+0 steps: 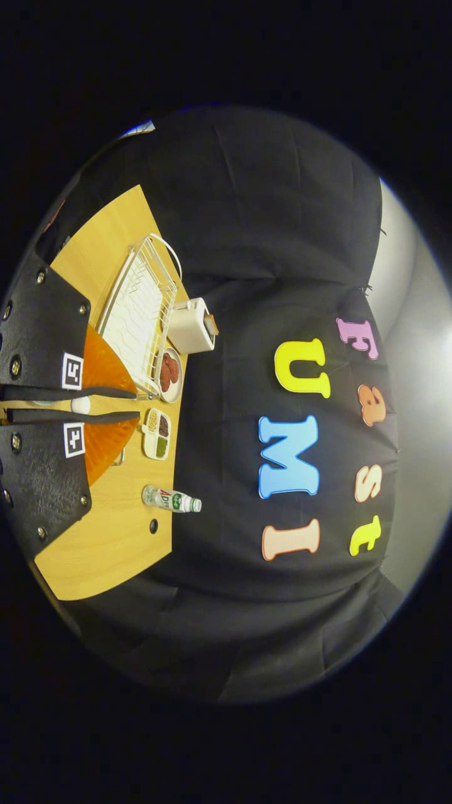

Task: Take the plate from the dish rack, then take the spoon from the basket and place it into the plate.

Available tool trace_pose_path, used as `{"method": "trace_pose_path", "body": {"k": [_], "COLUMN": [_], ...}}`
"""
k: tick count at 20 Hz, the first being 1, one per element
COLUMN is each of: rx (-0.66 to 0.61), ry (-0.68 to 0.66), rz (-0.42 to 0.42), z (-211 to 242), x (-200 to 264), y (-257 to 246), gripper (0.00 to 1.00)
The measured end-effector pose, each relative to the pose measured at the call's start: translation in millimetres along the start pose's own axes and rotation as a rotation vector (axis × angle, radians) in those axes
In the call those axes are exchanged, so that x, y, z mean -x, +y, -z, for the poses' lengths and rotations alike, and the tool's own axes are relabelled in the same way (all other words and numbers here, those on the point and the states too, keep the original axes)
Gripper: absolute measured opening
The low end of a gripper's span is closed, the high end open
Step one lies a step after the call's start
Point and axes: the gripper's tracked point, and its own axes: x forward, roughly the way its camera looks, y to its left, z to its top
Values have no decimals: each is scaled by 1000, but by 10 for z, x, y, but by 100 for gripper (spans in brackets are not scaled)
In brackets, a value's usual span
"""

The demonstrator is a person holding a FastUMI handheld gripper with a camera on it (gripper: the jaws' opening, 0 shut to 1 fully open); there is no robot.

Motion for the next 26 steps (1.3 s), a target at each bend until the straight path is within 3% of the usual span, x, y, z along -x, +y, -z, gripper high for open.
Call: {"method": "trace_pose_path", "body": {"k": [13, 26], "rx": [64, 92], "ry": [158, 255], "rz": [-161, -203], "z": [615, 848], "x": [-496, -750], "y": [704, 941], "gripper": [5, 6]}}
